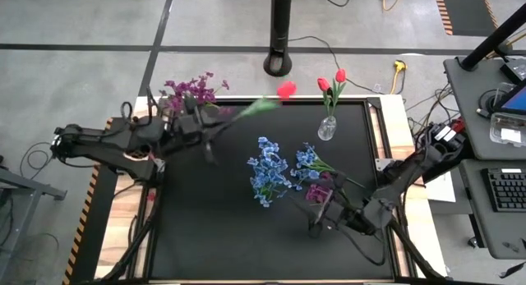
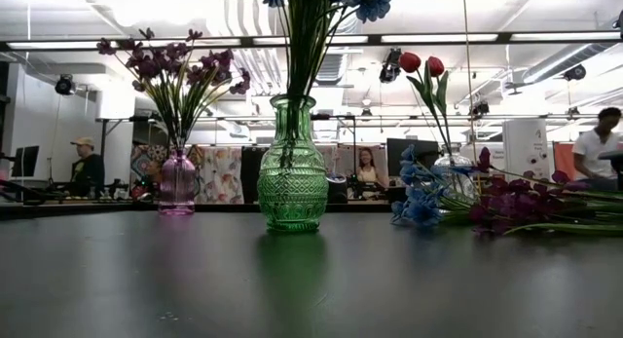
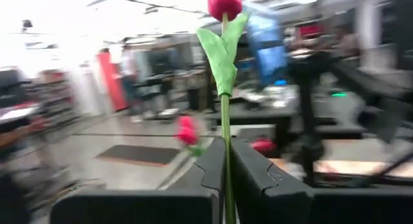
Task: Sort flowers into vase by color
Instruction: Put the red flower into the transparent crystal vase
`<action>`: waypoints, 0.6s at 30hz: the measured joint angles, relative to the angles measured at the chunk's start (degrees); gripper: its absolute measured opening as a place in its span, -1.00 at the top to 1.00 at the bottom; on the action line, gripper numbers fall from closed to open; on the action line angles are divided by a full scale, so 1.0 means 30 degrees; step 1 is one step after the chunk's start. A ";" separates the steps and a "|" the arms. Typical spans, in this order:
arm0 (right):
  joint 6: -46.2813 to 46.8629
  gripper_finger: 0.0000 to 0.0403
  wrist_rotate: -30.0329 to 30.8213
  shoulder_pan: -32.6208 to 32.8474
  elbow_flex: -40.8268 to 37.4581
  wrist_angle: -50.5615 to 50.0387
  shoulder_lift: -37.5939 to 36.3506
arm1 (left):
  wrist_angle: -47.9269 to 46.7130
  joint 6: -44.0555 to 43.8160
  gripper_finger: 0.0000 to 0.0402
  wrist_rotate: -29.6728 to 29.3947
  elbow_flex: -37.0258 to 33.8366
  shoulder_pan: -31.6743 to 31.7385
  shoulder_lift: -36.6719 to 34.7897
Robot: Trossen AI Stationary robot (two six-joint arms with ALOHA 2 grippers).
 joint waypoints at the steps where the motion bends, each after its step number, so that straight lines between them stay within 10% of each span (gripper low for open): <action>1: -0.0191 -0.60 -0.0005 0.0221 0.0000 -0.0024 -0.0078 | -0.0020 -0.0089 1.00 0.0222 -0.0111 -0.0369 -0.0034; 10: -0.0543 -0.60 -0.0843 0.1452 0.0000 0.0059 -0.0510 | 0.5836 -0.0095 1.00 0.0277 -0.3755 -0.4194 0.0277; 18: 0.0905 -0.60 -0.5478 0.0859 0.0000 0.1949 -0.0484 | 1.5474 0.0456 1.00 0.0680 -0.7641 -0.6034 0.1518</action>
